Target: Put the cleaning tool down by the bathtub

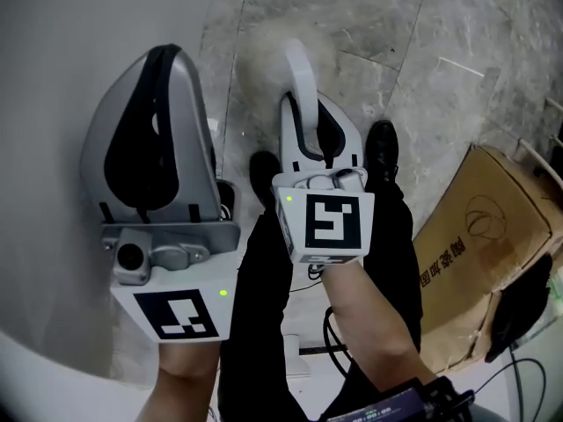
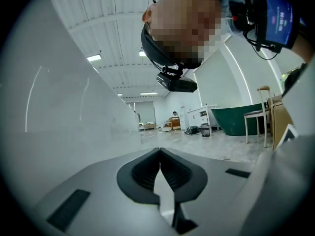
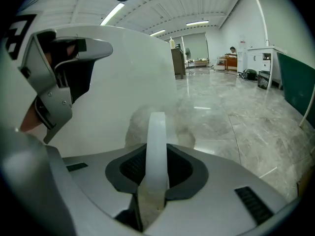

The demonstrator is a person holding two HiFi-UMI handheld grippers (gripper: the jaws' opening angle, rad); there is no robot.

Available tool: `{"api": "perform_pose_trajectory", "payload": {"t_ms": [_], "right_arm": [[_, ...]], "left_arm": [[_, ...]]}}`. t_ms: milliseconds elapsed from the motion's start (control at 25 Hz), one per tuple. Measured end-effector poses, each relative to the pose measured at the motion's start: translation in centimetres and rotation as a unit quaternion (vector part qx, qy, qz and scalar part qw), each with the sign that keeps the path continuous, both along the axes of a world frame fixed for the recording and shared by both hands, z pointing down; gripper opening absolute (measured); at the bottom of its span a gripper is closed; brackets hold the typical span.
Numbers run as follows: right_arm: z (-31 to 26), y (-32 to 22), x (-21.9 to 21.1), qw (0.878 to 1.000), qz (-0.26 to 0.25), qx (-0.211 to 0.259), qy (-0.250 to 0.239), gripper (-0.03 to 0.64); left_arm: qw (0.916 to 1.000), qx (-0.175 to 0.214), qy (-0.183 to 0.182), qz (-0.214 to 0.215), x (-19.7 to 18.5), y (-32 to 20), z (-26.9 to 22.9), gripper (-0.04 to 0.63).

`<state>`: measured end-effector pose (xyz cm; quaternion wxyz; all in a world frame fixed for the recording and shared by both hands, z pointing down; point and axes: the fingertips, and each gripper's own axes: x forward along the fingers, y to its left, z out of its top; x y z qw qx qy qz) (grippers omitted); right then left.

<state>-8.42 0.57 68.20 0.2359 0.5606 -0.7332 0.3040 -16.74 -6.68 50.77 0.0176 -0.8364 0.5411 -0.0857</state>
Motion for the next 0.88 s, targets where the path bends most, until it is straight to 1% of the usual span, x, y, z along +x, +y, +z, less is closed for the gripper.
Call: {"api": "perform_pose_trajectory", "payload": {"t_ms": [160,320,520,880], "right_arm": [[2.5,0.7,-1.0,0.999,0.007,-0.032,-0.006,0.097],[4.5,0.2,-2.0,0.999,-0.004,-0.034,-0.004,0.098],[5.4,0.5,-2.9,0.999,-0.016,-0.04,-0.005,0.098],[8.0,1.3,-4.1,0.998,-0.024,-0.052,-0.007,0.098]], "left_arm": [[1.0,0.003,0.001,-0.002,-0.3,0.2,0.8,0.017],[0.9999,0.01,0.003,-0.006,-0.7,0.0,1.3,0.017],[0.9999,0.009,-0.004,-0.012,-1.4,0.6,1.2,0.017],[0.9998,0.012,-0.008,-0.014,-2.0,1.1,2.5,0.017]]}}
